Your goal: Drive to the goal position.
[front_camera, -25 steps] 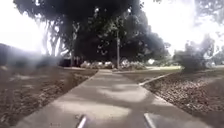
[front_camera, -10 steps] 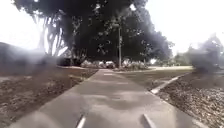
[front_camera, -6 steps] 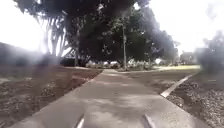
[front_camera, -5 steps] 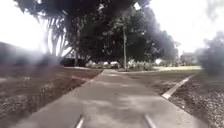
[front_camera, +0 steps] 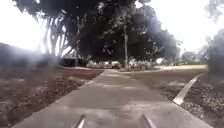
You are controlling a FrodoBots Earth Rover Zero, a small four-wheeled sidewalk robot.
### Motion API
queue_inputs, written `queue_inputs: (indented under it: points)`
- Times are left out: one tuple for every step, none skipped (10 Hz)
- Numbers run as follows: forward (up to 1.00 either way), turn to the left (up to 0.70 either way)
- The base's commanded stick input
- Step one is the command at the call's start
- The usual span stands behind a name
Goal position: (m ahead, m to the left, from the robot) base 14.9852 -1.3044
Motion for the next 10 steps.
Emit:
queue_inputs:
  points:
    - [0.7, 0.0]
    - [0.7, 0.0]
    - [0.7, 0.0]
    - [0.7, 0.0]
    - [0.7, 0.0]
    - [0.7, 0.0]
    - [0.7, 0.0]
    - [0.7, 0.0]
    - [0.7, 0.0]
    - [0.7, 0.0]
